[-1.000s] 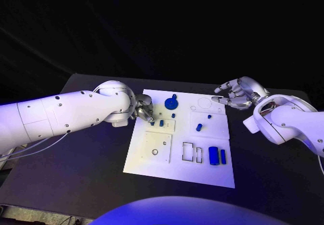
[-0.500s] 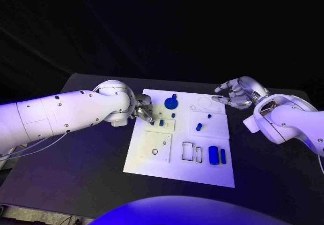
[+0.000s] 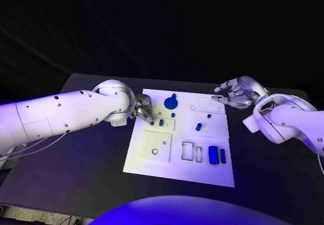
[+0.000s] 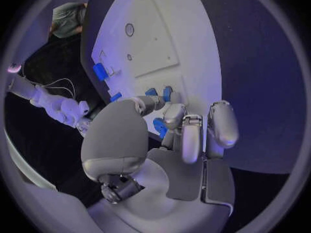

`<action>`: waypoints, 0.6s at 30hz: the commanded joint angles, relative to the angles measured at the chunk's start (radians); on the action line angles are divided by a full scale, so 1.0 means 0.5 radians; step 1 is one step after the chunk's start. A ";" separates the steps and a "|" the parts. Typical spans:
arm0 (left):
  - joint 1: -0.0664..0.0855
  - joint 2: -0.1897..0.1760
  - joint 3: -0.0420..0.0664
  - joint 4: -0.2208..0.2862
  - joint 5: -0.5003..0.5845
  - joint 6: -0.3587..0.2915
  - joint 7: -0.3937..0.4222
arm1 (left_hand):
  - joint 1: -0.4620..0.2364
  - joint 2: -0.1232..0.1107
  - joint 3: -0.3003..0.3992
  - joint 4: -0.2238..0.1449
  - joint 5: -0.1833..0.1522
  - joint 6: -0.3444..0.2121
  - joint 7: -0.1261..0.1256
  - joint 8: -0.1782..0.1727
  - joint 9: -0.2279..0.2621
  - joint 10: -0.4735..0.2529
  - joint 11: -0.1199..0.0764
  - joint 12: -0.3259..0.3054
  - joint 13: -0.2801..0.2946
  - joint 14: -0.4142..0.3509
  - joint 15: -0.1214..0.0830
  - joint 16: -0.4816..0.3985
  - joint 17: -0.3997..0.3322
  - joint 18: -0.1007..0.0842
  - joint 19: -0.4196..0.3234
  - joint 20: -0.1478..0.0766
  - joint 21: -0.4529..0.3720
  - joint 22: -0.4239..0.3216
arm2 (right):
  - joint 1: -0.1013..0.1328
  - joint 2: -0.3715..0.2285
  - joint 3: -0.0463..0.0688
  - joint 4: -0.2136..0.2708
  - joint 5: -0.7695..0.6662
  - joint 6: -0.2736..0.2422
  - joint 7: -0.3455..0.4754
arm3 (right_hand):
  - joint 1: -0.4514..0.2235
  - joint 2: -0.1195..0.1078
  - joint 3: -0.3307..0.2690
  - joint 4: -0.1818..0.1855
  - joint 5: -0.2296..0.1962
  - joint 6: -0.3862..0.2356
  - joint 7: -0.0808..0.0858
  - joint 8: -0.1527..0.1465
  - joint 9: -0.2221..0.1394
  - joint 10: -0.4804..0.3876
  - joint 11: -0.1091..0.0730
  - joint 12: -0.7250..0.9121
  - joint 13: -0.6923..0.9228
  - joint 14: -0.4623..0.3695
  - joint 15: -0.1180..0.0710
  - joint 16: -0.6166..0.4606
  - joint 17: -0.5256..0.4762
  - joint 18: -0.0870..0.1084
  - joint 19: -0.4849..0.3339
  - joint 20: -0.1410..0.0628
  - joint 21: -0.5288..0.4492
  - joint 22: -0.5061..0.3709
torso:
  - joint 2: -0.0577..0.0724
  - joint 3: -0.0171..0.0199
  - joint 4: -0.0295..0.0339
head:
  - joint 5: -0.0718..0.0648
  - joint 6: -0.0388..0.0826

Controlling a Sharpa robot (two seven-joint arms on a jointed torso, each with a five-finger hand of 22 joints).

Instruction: Assemble the parts on the task board

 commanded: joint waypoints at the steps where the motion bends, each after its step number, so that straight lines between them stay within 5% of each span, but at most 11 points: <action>1: -0.005 0.001 -0.003 0.007 -0.009 0.053 -0.005 | -0.008 -0.013 0.365 -0.352 0.016 0.014 -0.016 0.010 0.008 0.018 0.002 0.014 0.003 0.208 -0.017 0.013 0.527 -0.017 0.016 -0.003 0.011 0.001 | -0.001 0.000 0.000 0.000 -0.005 0.012 0.013 | -0.017 0.004 0.003 0.006 0.007 -0.004 -0.013 0.012 -0.002 -0.003 -0.002 -0.003 0.093 0.147 -0.003 -0.011 0.266 0.034 -0.004 -0.004 -0.008 0.167 | 0.000 -0.0006 0.000 | 0.000 -0.003; 6: -0.005 0.000 -0.003 0.007 -0.004 0.064 -0.005 | -0.086 -0.038 0.372 -0.356 0.147 0.050 -0.036 0.036 0.024 0.056 -0.014 0.036 0.042 0.208 -0.031 0.013 0.527 -0.018 0.021 -0.015 0.016 0.010 | -0.001 -0.001 0.000 -0.001 -0.005 0.012 0.013 | -0.017 0.004 0.003 0.006 0.007 -0.004 -0.013 0.012 -0.002 -0.003 -0.002 -0.003 0.093 0.147 -0.003 -0.011 0.266 0.034 -0.004 -0.004 -0.008 0.167 | 0.000 -0.0006 0.000 | 0.000 -0.006; 18: -0.005 0.001 -0.003 0.007 0.013 0.049 -0.004 | -0.138 -0.037 0.356 -0.337 0.152 0.063 -0.048 0.049 0.037 0.076 -0.024 0.047 0.061 0.208 -0.038 0.013 0.527 -0.019 0.023 -0.022 0.017 0.014 | -0.001 -0.002 0.000 0.000 -0.005 0.010 0.014 | -0.017 0.004 0.003 0.006 0.007 -0.004 -0.013 0.012 -0.002 -0.003 -0.002 -0.003 0.093 0.147 -0.003 -0.011 0.266 0.034 -0.004 -0.004 -0.008 0.167 | 0.000 -0.0002 0.000 | 0.001 -0.007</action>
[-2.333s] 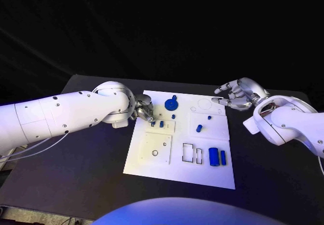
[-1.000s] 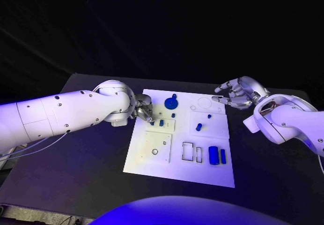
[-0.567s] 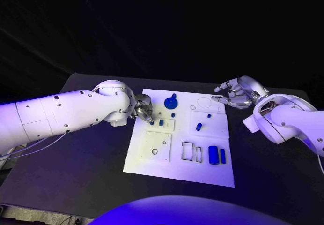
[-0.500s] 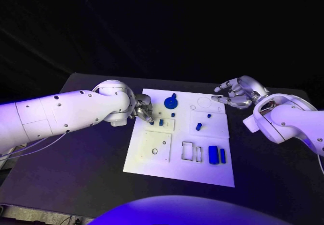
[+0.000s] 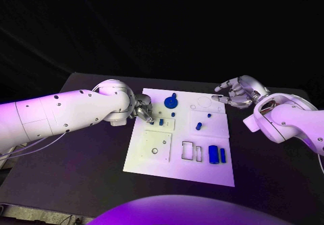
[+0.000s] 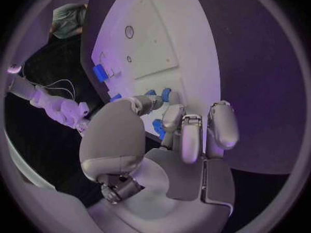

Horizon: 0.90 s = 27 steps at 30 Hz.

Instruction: Assemble the parts on the task board

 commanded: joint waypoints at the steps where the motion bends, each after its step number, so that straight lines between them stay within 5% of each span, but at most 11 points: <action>1: -0.003 0.004 -0.002 0.005 0.015 0.025 0.000 | -0.024 0.005 0.351 -0.336 0.005 0.016 -0.010 0.005 0.007 0.013 0.002 0.007 0.000 0.210 -0.013 0.013 0.527 -0.019 0.005 -0.005 0.008 0.000 | -0.001 -0.001 0.000 0.001 -0.005 0.010 0.014 | -0.017 0.004 0.003 0.006 0.007 -0.004 -0.013 0.012 -0.002 -0.003 -0.002 -0.003 0.094 0.147 -0.003 -0.011 0.266 0.034 -0.004 -0.004 -0.008 0.168 | 0.000 0.0003 -0.001 | 0.000 0.000; 27: -0.003 0.024 -0.001 -0.035 0.066 -0.009 -0.001 | -0.229 0.007 0.160 -0.163 -0.039 0.025 -0.037 -0.011 0.020 0.017 -0.015 -0.003 -0.001 0.210 -0.028 0.013 0.527 -0.019 0.005 -0.020 -0.008 -0.008 | -0.001 0.001 0.000 -0.005 -0.004 0.000 0.022 | -0.038 0.001 -0.002 0.009 0.008 -0.010 -0.013 0.017 -0.005 -0.008 -0.002 -0.010 0.087 0.145 -0.004 -0.014 0.259 0.036 -0.008 -0.005 -0.019 0.161 | 0.000 -0.0008 0.002 | -0.007 -0.004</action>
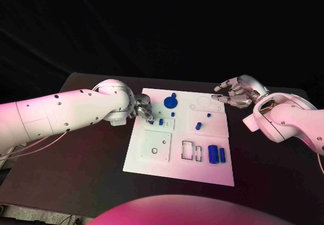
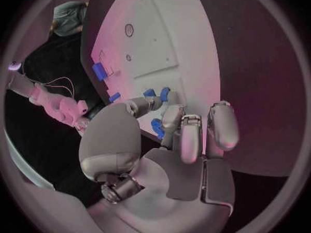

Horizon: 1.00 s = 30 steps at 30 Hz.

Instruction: Assemble the parts on the task board

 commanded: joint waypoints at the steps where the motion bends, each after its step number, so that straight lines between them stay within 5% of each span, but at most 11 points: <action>1: -0.001 0.010 0.000 -0.003 0.031 -0.004 0.004 | -0.024 -0.002 -0.007 -0.003 -0.010 0.009 -0.010 -0.013 -0.003 0.009 -0.009 -0.003 0.001 0.207 -0.011 0.013 0.527 -0.020 -0.002 -0.013 -0.008 -0.002 | -0.001 0.001 0.000 -0.002 -0.005 0.002 0.018 | -0.022 0.001 -0.004 0.009 0.008 -0.004 -0.006 0.011 -0.003 -0.008 -0.002 -0.011 0.087 0.145 -0.004 -0.008 0.256 0.037 -0.009 -0.005 -0.012 0.159 | 0.001 -0.0013 0.002 | -0.002 -0.003; 30: -0.003 0.035 -0.002 -0.051 0.050 0.024 -0.001 | -0.091 -0.035 -0.251 0.128 -0.017 0.035 -0.010 -0.043 -0.012 0.000 -0.007 -0.005 0.004 0.207 -0.010 0.013 0.527 -0.021 0.003 -0.012 -0.015 -0.003 | -0.002 0.001 0.000 -0.008 0.001 0.004 0.022 | -0.050 0.001 -0.014 0.010 0.005 -0.007 -0.006 0.016 -0.005 -0.009 -0.002 -0.012 0.086 0.143 -0.003 -0.011 0.252 0.038 -0.011 -0.005 -0.018 0.155 | -0.002 -0.0004 0.000 | -0.004 -0.018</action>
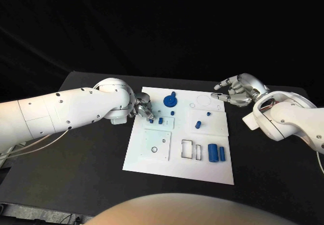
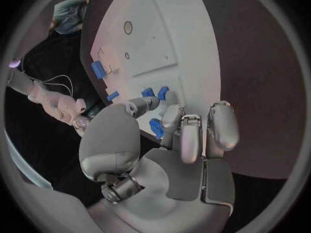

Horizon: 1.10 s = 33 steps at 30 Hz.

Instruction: Assemble the parts on the task board

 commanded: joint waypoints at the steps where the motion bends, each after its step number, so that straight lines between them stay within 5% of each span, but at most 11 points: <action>1: -0.001 0.003 0.000 -0.002 0.017 0.027 0.006 | -0.024 -0.008 -0.075 0.028 -0.008 0.013 0.006 -0.014 -0.003 -0.001 -0.006 -0.006 0.002 0.208 -0.010 0.013 0.527 -0.020 0.003 -0.012 -0.008 -0.002 | -0.001 0.000 0.000 -0.002 -0.002 0.004 0.017 | -0.025 -0.002 -0.008 0.004 0.005 -0.007 -0.006 0.009 -0.003 -0.010 -0.002 -0.013 0.085 0.143 -0.004 -0.012 0.250 0.039 -0.013 -0.005 -0.015 0.153 | -0.001 0.0000 0.000 | 0.003 -0.001; 15: -0.001 -0.001 0.000 -0.015 0.015 0.019 0.001 | 0.001 -0.013 -0.365 0.171 -0.009 0.023 0.013 -0.036 -0.006 -0.010 0.000 -0.011 -0.001 0.208 -0.004 0.013 0.527 -0.020 0.006 -0.009 -0.013 0.000 | -0.002 0.000 0.000 -0.005 -0.002 0.004 0.011 | -0.028 -0.003 -0.010 0.003 0.004 -0.007 -0.006 0.010 -0.003 -0.011 -0.002 -0.015 0.083 0.142 -0.004 -0.014 0.246 0.042 -0.019 -0.005 -0.027 0.145 | -0.001 0.0007 0.000 | 0.001 0.005; 26: -0.001 -0.011 0.006 -0.005 0.020 -0.029 0.004 | 0.019 -0.012 -0.427 0.203 -0.009 0.029 0.011 -0.036 -0.004 -0.008 -0.001 -0.007 0.004 0.208 -0.005 0.013 0.527 -0.020 0.006 -0.009 -0.014 0.000 | -0.002 0.001 0.000 -0.008 -0.002 0.005 0.012 | -0.034 -0.003 -0.013 0.004 0.002 -0.008 -0.006 0.011 -0.004 -0.010 -0.002 -0.014 0.084 0.141 -0.004 -0.015 0.243 0.042 -0.020 -0.005 -0.028 0.144 | 0.000 -0.0010 -0.002 | 0.000 0.008; 33: 0.001 -0.038 0.044 0.035 0.080 -0.138 0.020 | -0.006 0.002 -0.499 0.227 -0.007 0.031 0.013 -0.040 -0.004 -0.008 0.000 -0.008 0.003 0.208 -0.005 0.013 0.527 -0.020 0.006 -0.009 -0.016 -0.002 | -0.006 0.004 0.000 -0.018 -0.002 0.004 0.014 | -0.043 -0.001 -0.016 0.005 0.000 -0.010 -0.006 0.012 -0.004 -0.012 -0.001 -0.016 0.082 0.141 -0.003 -0.016 0.243 0.042 -0.020 -0.005 -0.030 0.144 | -0.005 0.0008 -0.004 | -0.002 0.016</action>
